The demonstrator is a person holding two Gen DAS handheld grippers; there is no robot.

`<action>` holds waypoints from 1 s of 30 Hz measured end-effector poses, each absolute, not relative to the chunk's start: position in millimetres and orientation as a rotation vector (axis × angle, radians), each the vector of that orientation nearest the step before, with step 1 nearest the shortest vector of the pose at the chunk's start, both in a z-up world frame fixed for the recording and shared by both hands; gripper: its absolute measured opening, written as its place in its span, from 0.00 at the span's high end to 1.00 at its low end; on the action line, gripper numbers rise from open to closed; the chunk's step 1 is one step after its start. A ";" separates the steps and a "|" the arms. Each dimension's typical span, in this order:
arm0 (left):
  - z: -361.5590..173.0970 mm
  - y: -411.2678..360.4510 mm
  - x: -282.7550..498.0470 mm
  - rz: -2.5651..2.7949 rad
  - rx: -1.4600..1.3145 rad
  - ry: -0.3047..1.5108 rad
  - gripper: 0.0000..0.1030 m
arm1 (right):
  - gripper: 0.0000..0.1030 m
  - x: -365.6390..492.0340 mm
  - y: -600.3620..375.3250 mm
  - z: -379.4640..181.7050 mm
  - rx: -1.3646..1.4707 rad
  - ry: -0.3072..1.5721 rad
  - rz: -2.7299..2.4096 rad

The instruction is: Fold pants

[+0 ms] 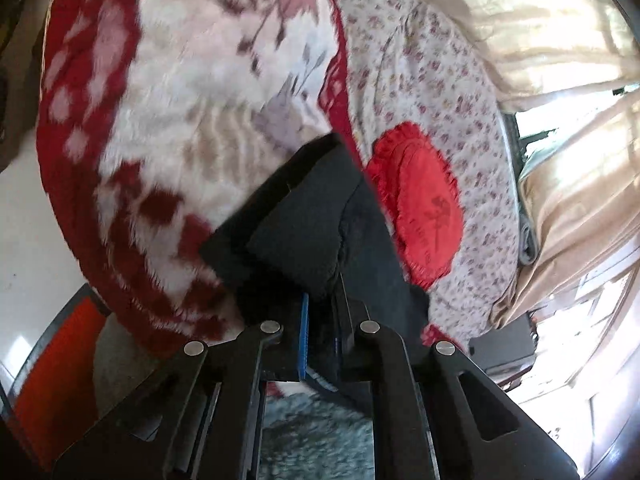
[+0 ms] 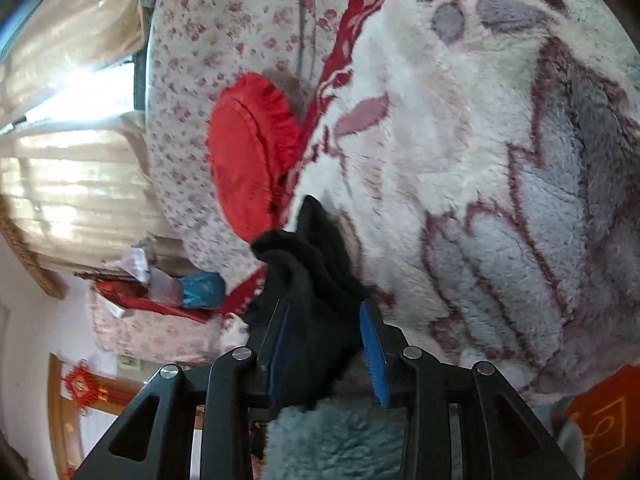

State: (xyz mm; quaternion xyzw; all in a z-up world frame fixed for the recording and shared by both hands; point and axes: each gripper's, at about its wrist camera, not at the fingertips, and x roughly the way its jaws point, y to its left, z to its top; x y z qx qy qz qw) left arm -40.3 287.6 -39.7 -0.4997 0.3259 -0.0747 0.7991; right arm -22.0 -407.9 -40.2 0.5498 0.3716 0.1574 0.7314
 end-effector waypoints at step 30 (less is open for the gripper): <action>-31.5 183.4 -29.3 0.017 -0.399 0.780 0.62 | 0.82 78.4 -350.5 47.0 0.537 0.813 0.439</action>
